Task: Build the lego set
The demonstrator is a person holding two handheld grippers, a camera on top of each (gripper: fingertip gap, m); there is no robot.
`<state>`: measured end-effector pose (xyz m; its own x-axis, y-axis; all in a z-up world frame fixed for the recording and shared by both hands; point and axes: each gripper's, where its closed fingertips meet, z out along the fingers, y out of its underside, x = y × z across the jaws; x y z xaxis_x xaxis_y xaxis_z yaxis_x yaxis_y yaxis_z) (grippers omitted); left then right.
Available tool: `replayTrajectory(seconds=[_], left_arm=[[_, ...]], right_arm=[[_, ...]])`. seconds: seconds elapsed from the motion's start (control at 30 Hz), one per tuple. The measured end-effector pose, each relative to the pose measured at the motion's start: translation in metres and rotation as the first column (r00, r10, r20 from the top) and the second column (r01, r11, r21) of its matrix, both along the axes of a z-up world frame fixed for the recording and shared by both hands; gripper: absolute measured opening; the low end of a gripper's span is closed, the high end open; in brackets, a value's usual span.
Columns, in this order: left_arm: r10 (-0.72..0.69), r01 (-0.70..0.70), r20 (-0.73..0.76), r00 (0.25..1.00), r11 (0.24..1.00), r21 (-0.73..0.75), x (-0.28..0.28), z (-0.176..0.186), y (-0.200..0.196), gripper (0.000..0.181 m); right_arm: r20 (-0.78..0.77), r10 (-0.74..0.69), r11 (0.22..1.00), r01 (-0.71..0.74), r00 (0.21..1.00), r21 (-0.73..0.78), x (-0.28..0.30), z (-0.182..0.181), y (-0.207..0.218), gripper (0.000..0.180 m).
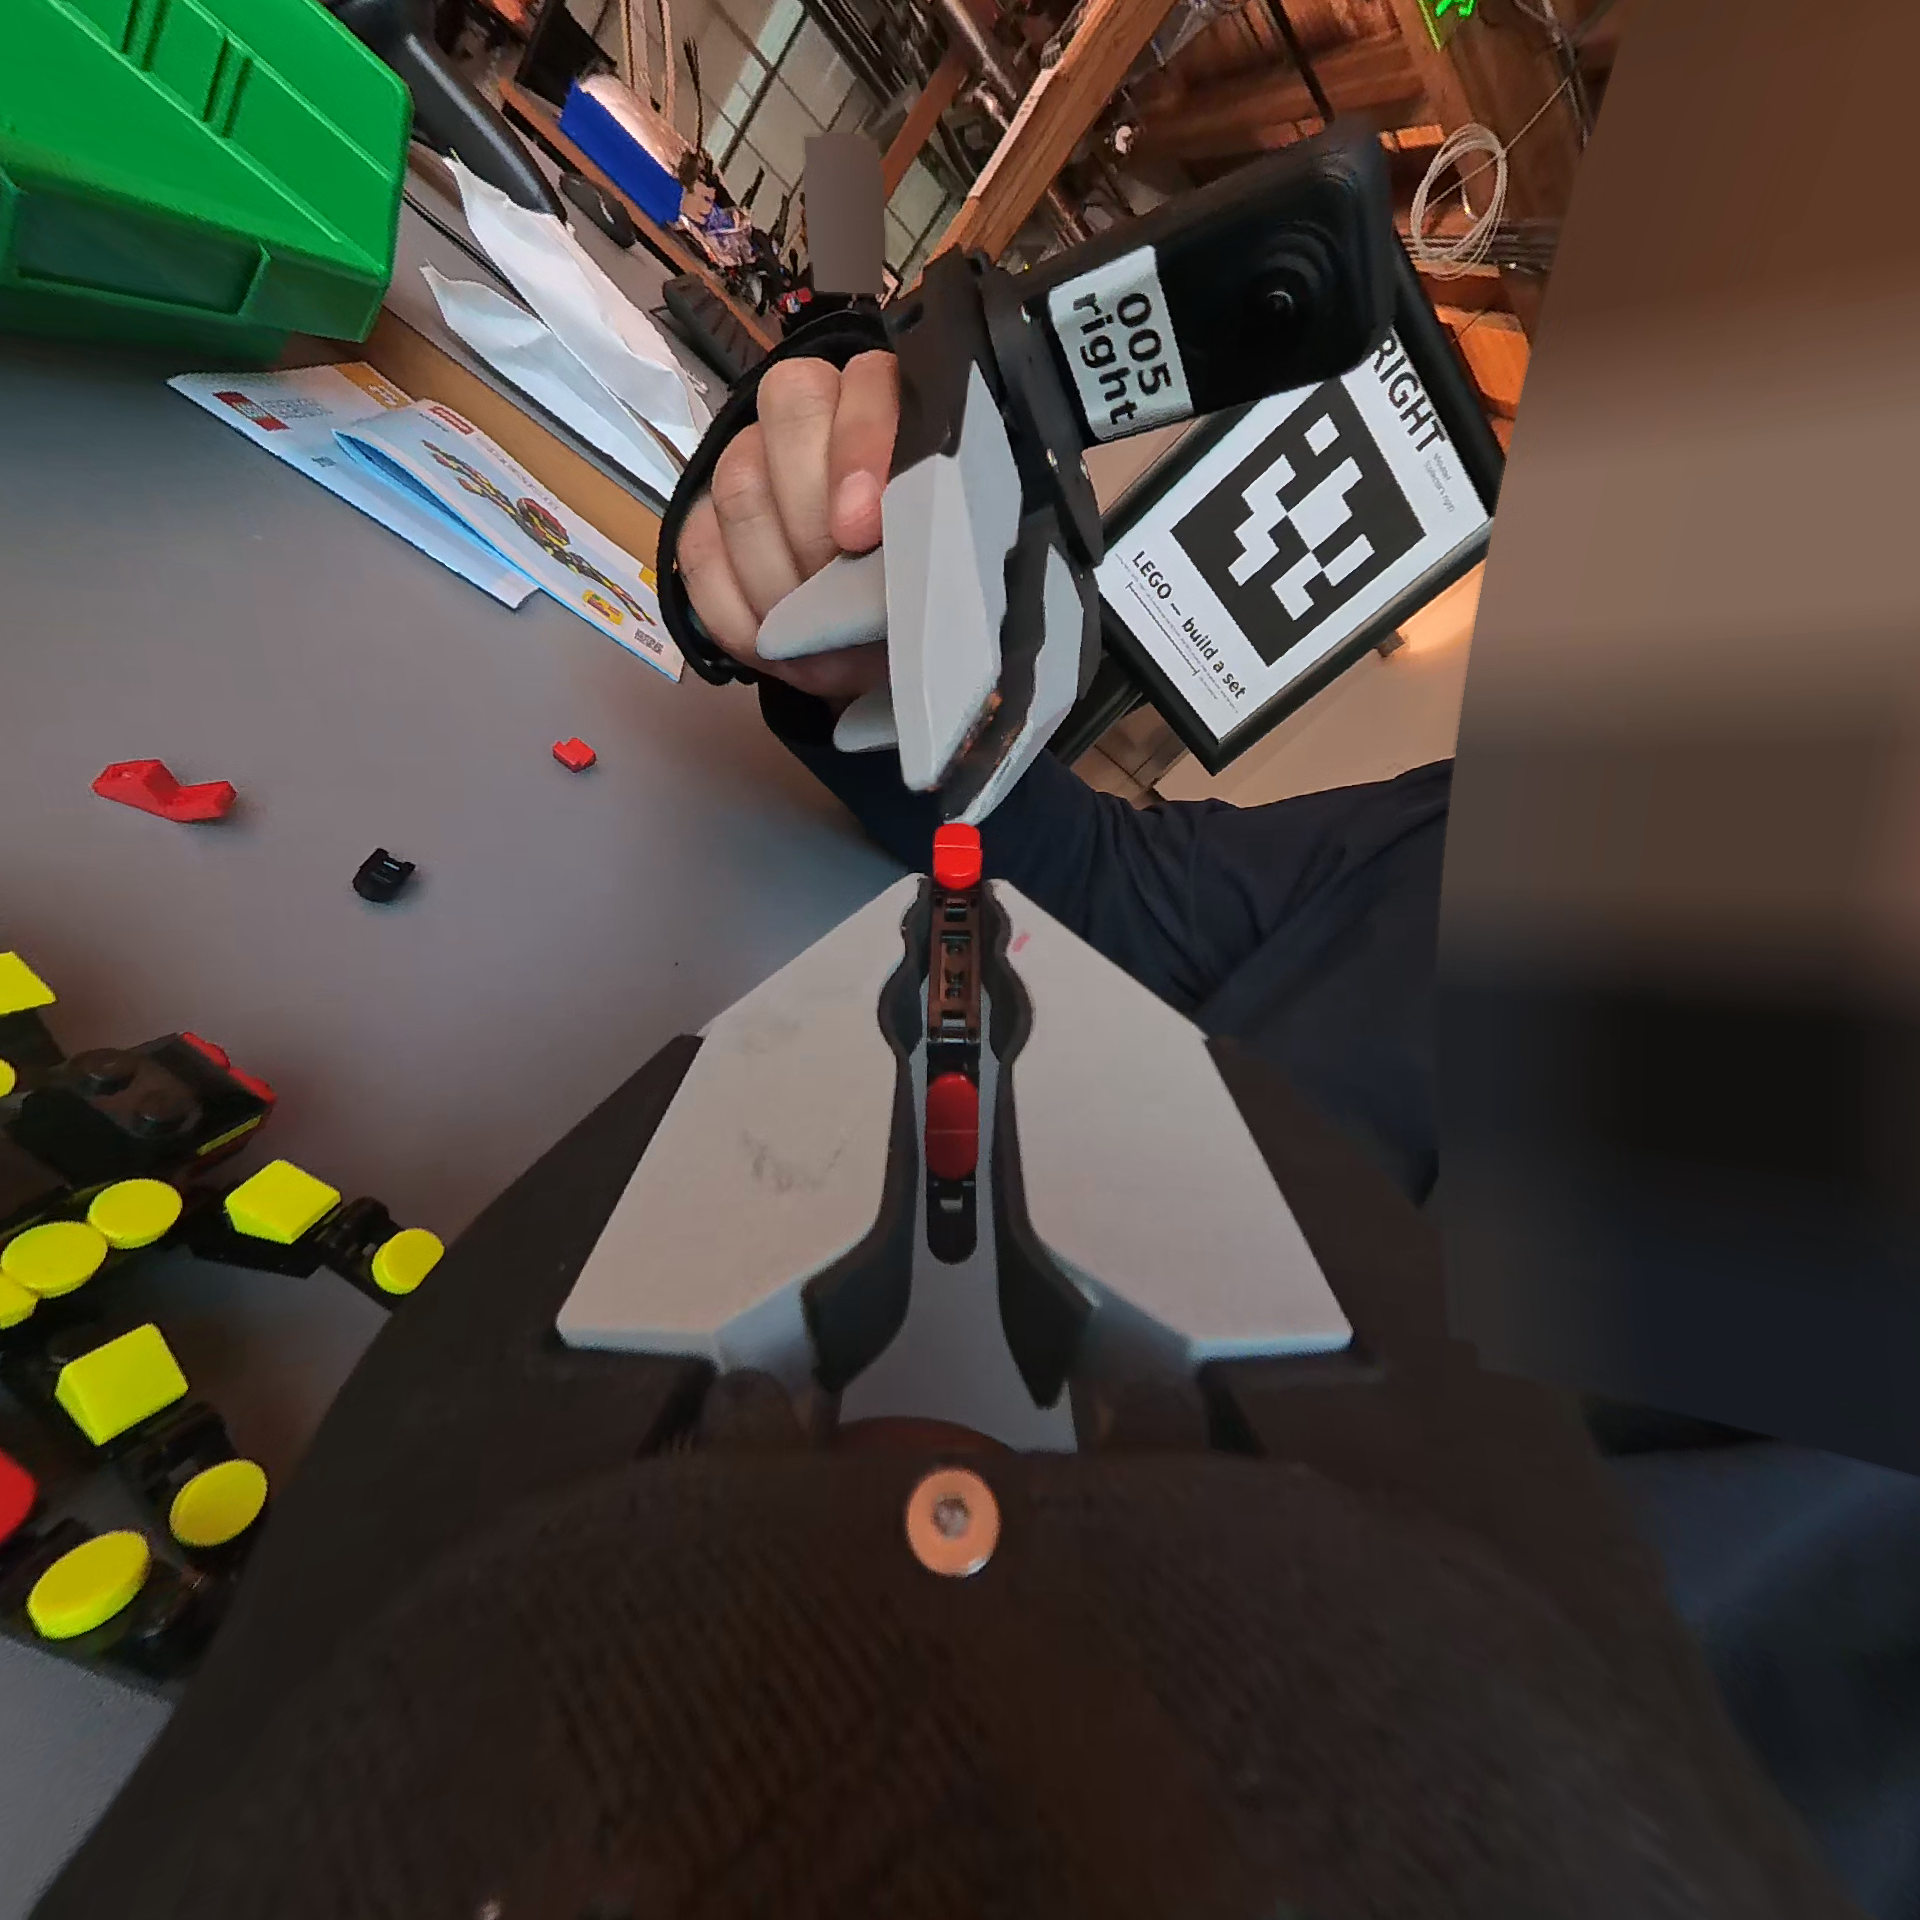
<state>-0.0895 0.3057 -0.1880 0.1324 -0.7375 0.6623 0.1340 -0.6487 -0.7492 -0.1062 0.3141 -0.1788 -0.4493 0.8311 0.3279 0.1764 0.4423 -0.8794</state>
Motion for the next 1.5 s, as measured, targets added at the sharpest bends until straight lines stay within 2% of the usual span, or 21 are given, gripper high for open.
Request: replayTrajectory(seconds=[0.03, 0.57, 0.73, 1.5], left_arm=[[-0.003, 0.003, -0.003, 1.000, 1.000, 0.000, 0.0005, -0.0007, -0.0004, 0.004], [-0.009, 0.008, -0.026, 1.000, 1.000, -0.023, 0.0032, -0.0059, -0.0009, 0.004], [-0.014, 0.014, -0.030, 0.999, 1.000, -0.017, 0.0046, -0.0056, -0.0028, 0.004], [-0.035, 0.034, -0.033, 0.999, 0.999, -0.022, 0.0075, -0.0061, -0.0066, 0.004]], right_arm=[[0.002, 0.000, 1.000, 0.000, 1.000, 0.004, 0.0004, -0.0004, 0.0001, 0.004], [-0.013, 0.000, 0.994, 0.001, 1.000, 0.108, 0.0016, -0.0027, 0.0005, 0.014], [-0.010, -0.010, 0.995, 0.011, 1.000, 0.096, 0.0016, -0.0028, 0.0032, 0.011], [-0.016, 0.008, 0.992, -0.005, 1.000, 0.127, 0.0041, -0.0033, 0.0015, 0.019]])
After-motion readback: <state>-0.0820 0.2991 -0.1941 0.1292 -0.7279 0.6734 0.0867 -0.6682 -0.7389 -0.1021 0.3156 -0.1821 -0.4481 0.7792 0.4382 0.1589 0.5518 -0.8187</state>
